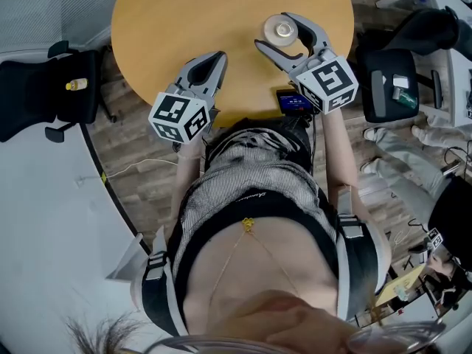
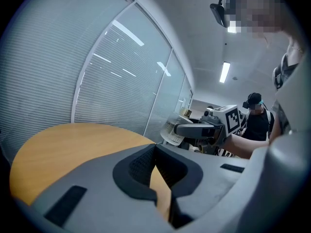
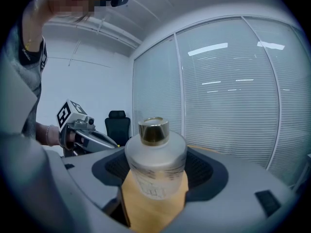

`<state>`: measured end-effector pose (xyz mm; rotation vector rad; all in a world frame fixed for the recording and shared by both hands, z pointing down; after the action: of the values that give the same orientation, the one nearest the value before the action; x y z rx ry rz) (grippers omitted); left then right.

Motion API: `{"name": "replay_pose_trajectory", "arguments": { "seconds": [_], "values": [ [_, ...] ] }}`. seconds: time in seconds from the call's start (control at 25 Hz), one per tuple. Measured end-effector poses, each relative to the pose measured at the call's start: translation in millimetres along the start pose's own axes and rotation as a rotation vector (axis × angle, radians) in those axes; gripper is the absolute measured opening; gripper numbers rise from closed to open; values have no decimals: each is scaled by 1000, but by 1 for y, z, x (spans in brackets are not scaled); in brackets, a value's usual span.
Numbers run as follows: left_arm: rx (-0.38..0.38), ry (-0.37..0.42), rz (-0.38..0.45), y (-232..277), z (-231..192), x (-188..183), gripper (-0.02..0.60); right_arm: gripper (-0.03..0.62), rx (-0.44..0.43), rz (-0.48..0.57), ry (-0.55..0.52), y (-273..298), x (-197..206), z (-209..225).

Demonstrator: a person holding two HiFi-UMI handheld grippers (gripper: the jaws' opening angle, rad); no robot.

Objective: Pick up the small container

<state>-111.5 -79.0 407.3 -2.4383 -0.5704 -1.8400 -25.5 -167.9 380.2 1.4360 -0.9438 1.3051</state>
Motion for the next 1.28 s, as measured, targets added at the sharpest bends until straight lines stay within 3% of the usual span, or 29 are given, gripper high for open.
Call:
{"name": "replay_pose_trajectory", "arguments": {
  "seconds": [1.28],
  "values": [
    [2,11,-13,-3,4,3,18,339,5,1,-3,-4,-6,-4]
  ]
}}
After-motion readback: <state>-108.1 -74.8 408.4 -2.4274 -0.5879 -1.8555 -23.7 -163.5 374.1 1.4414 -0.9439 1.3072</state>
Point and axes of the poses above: the fingertips, and each gripper's own axes: y forward along the fingers, z to its right, x out of its underside, the point moved 2 cm from there along -y, backward along the fingers, and after that the axes turned 7 degrees about z, right-handed, at the moved point
